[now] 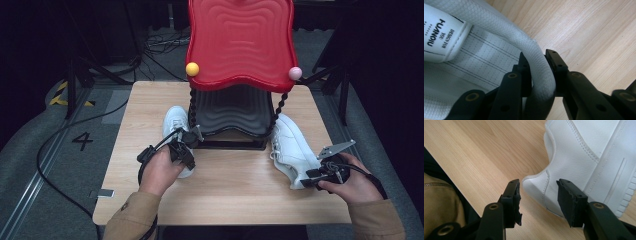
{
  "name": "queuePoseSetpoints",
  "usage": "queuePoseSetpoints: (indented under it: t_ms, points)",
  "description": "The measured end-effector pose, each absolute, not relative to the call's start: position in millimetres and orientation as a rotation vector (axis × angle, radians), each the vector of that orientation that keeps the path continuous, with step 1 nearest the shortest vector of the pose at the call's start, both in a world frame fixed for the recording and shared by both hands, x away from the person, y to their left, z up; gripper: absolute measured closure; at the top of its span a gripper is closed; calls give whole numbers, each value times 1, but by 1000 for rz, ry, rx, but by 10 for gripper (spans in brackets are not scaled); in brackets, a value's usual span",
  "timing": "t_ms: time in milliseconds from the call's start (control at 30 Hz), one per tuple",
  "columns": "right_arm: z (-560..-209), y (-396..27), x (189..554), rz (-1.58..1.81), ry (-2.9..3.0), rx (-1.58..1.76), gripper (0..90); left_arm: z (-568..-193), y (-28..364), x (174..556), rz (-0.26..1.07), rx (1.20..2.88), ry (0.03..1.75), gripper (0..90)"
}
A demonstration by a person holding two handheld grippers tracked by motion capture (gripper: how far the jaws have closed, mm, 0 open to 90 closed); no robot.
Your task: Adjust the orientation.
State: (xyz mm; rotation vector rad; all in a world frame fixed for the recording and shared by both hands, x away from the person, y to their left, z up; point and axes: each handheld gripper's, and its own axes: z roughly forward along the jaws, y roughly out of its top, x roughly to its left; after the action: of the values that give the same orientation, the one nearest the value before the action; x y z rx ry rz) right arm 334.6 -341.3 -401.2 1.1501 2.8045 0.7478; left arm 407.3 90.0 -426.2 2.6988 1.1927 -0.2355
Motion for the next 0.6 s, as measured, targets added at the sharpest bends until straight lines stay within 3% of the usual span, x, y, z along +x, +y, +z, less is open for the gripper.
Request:
queuePoseSetpoints:
  t_ms: [600]
  points:
    - [-401, -340, 337, 749, 2798, 1143, 536, -404, 107, 393, -142, 2676, 1150, 795]
